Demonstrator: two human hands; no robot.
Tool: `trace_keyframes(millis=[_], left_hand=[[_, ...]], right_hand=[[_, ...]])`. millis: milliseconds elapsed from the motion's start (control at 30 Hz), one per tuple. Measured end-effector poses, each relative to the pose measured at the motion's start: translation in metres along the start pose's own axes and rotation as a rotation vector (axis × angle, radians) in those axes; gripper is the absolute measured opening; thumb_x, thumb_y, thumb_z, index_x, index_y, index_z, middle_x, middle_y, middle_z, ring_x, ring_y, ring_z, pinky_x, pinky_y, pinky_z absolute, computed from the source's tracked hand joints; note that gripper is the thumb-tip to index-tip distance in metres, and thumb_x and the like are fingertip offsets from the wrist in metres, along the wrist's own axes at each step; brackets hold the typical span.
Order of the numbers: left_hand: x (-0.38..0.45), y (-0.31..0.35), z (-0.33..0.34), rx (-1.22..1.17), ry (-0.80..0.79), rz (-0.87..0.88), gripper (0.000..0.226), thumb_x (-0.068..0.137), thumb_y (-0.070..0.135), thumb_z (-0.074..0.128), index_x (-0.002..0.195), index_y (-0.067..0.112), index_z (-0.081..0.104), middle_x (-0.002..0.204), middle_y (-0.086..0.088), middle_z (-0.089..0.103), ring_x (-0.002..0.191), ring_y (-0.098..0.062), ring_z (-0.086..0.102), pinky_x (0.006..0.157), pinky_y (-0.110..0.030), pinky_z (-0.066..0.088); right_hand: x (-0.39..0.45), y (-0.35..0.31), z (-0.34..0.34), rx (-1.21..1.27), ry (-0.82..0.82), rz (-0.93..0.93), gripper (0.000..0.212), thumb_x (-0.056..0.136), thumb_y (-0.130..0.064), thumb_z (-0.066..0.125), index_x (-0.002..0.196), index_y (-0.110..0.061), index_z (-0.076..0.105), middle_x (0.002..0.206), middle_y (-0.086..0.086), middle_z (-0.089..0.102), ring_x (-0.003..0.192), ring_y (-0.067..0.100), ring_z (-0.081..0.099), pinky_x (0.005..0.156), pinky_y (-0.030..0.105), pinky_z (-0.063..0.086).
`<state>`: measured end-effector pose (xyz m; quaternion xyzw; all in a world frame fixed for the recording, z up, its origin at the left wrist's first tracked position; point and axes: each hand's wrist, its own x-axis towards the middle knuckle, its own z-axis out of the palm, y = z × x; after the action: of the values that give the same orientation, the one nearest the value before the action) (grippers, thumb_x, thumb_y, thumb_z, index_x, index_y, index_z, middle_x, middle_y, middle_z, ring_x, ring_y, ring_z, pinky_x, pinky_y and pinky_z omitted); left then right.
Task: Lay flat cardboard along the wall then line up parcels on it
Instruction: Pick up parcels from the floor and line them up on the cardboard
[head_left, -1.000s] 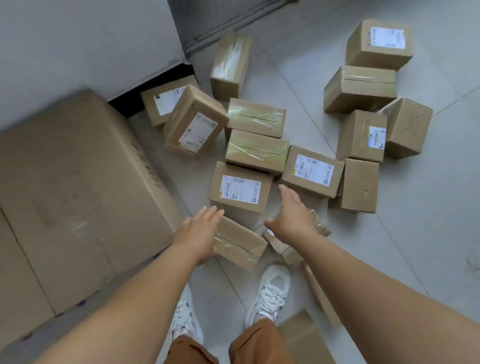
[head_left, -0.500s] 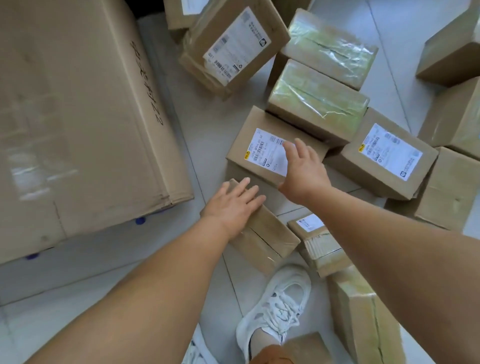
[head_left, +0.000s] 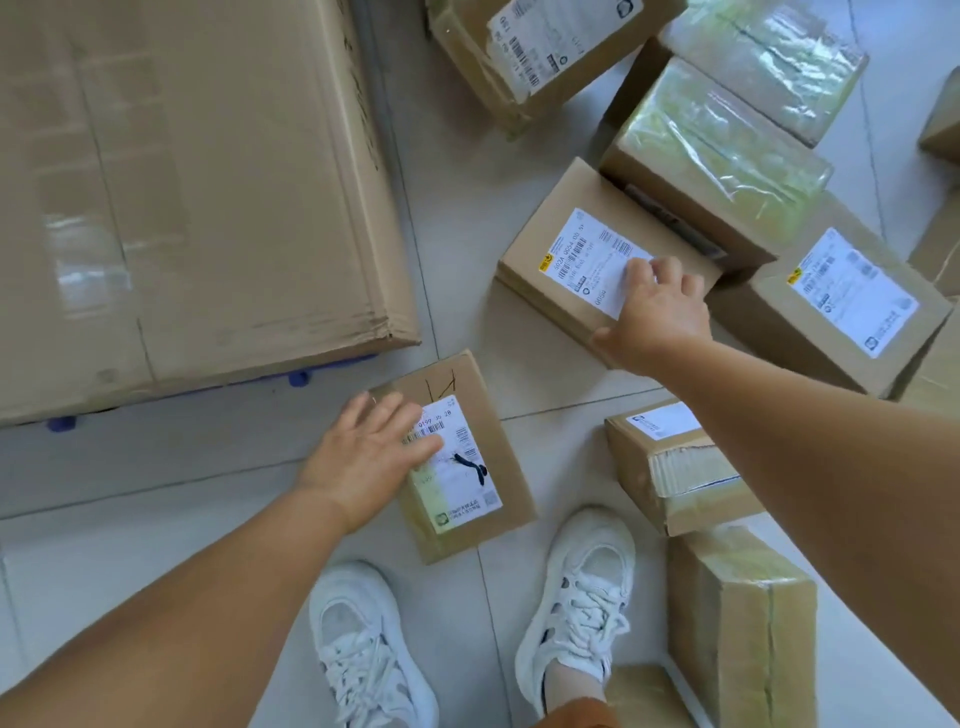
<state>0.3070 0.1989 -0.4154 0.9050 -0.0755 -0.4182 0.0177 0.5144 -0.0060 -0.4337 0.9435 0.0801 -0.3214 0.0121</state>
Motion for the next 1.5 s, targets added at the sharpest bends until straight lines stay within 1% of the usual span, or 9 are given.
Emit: trace_keyframes(millis=[267, 433, 567, 767, 933, 1033, 1133, 1400, 1500], left_hand=[[0.016, 0.020, 0.012, -0.383, 0.144, -0.282, 0.061, 0.090, 0.032, 0.058, 0.141, 0.040, 0.024, 0.152, 0.003, 0.002, 0.146, -0.024, -0.010, 0.114, -0.046, 0.017], [0.015, 0.032, 0.019, -0.650, 0.204, -0.591, 0.086, 0.086, 0.028, 0.067, 0.148, 0.037, 0.008, 0.154, -0.009, -0.008, 0.144, -0.032, 0.001, 0.109, -0.045, 0.027], [0.008, 0.050, 0.022, -1.088, 0.219, -0.953, 0.102, 0.084, 0.026, 0.070, 0.150, 0.019, -0.008, 0.153, -0.015, 0.012, 0.134, -0.034, 0.031, 0.096, -0.047, 0.040], [0.011, 0.060, 0.033, -1.303, 0.179, -1.017, 0.052, 0.090, 0.022, 0.062, 0.128, 0.007, 0.029, 0.124, -0.013, 0.055, 0.103, -0.032, 0.058, 0.070, -0.036, 0.041], [0.001, 0.056, 0.036, -1.488, 0.196, -1.056, 0.073, 0.089, 0.023, 0.065, 0.145, 0.013, 0.020, 0.111, -0.001, 0.056, 0.093, -0.026, 0.057, 0.072, -0.031, 0.041], [0.002, 0.051, 0.045, -1.670, 0.175, -1.084, 0.052, 0.084, 0.027, 0.069, 0.126, 0.013, 0.042, 0.113, -0.002, 0.061, 0.090, -0.022, 0.059, 0.077, -0.033, 0.048], [0.001, 0.049, 0.051, -1.841, 0.187, -1.065, 0.035, 0.084, 0.025, 0.070, 0.111, 0.018, 0.049, 0.107, 0.000, 0.064, 0.093, -0.022, 0.064, 0.081, -0.036, 0.051], [-0.056, 0.051, 0.040, -1.940, 0.236, -1.031, 0.033, 0.084, 0.017, 0.070, 0.105, 0.023, 0.046, 0.094, 0.006, 0.059, 0.096, -0.023, 0.064, 0.086, -0.041, 0.052], [-0.088, 0.048, 0.023, -1.973, 0.243, -0.997, 0.036, 0.083, 0.015, 0.071, 0.107, 0.025, 0.046, 0.097, 0.005, 0.062, 0.091, -0.020, 0.065, 0.073, -0.036, 0.052]], right_hand=[[0.024, -0.006, -0.010, -0.219, -0.108, 0.014, 0.139, 0.060, -0.056, 0.082, 0.147, -0.030, -0.024, 0.158, 0.011, -0.019, 0.146, 0.034, -0.010, 0.115, 0.055, 0.011], [0.000, -0.003, 0.014, -0.339, -0.067, -0.010, 0.145, 0.051, -0.070, 0.077, 0.144, -0.028, -0.026, 0.154, 0.018, -0.012, 0.141, 0.040, 0.003, 0.110, 0.052, 0.021], [-0.052, -0.001, 0.050, -0.295, -0.123, -0.028, 0.142, 0.052, -0.075, 0.069, 0.141, -0.028, -0.031, 0.152, 0.017, -0.013, 0.139, 0.039, 0.004, 0.108, 0.049, 0.023], [-0.081, -0.010, 0.068, -0.182, -0.228, -0.048, 0.136, 0.057, -0.074, 0.068, 0.146, -0.027, -0.023, 0.151, 0.017, 0.001, 0.136, 0.035, 0.017, 0.106, 0.048, 0.025], [-0.070, -0.007, 0.066, 0.192, -0.178, 0.023, 0.128, 0.064, -0.060, 0.077, 0.150, -0.025, -0.010, 0.144, 0.008, 0.023, 0.135, 0.028, 0.031, 0.109, 0.047, 0.028], [-0.053, -0.003, 0.067, 0.481, -0.233, 0.105, 0.120, 0.060, -0.053, 0.083, 0.148, -0.023, 0.007, 0.146, 0.010, 0.033, 0.131, 0.030, 0.040, 0.109, 0.049, 0.034], [-0.051, -0.004, 0.069, 0.653, -0.315, 0.129, 0.082, 0.061, -0.040, 0.087, 0.122, -0.023, 0.036, 0.122, 0.003, 0.057, 0.104, 0.022, 0.061, 0.092, 0.045, 0.052], [-0.099, -0.007, 0.045, 0.772, -0.335, 0.179, 0.070, 0.064, -0.034, 0.087, 0.116, -0.023, 0.042, 0.113, 0.002, 0.061, 0.096, 0.023, 0.065, 0.085, 0.046, 0.055], [-0.128, -0.013, 0.019, 0.794, -0.329, 0.174, 0.071, 0.065, -0.032, 0.087, 0.118, -0.022, 0.041, 0.108, 0.001, 0.063, 0.095, 0.023, 0.066, 0.085, 0.048, 0.055]])
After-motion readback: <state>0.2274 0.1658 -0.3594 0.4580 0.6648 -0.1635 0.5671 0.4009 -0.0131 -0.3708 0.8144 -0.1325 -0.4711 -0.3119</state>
